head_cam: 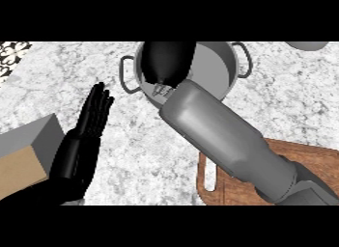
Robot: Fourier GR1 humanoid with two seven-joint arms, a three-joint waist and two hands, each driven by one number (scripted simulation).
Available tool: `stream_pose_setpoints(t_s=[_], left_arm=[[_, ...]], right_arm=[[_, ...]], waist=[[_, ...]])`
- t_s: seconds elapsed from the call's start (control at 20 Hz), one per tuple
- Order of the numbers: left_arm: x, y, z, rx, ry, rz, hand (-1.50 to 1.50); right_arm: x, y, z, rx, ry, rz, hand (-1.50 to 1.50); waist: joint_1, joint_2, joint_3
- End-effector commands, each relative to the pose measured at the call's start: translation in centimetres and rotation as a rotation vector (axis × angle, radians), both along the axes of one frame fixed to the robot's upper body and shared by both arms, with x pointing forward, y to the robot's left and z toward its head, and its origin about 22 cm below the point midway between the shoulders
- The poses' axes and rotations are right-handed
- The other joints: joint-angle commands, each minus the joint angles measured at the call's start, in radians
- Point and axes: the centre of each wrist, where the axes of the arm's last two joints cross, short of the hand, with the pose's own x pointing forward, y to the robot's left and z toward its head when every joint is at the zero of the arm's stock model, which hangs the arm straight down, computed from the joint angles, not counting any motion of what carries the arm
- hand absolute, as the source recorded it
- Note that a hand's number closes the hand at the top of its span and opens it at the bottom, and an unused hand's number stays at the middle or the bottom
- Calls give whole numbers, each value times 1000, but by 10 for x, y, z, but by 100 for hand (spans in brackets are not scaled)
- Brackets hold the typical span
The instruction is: Pick the can from the cutting board and place it in the pot
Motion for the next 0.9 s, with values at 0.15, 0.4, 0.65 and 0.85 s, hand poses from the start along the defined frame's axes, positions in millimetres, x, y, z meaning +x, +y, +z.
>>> stream_pose_setpoints(t_s=[0.15,0.4,0.65,0.85], left_arm=[[13,9,-41,23,89,93,0],[4,23,-45,34,91,98,0],[1,17,-52,25,101,91,0],[10,27,-48,28,98,111,0]], right_arm=[[24,-3,-12,91,55,-114,150],[40,-19,-30,149,140,-107,150],[54,-39,-58,170,240,-123,150],[61,-54,-73,265,333,-173,150]], waist=[[-44,11,-20],[-41,10,-19],[-46,17,-19],[-67,14,-17]])
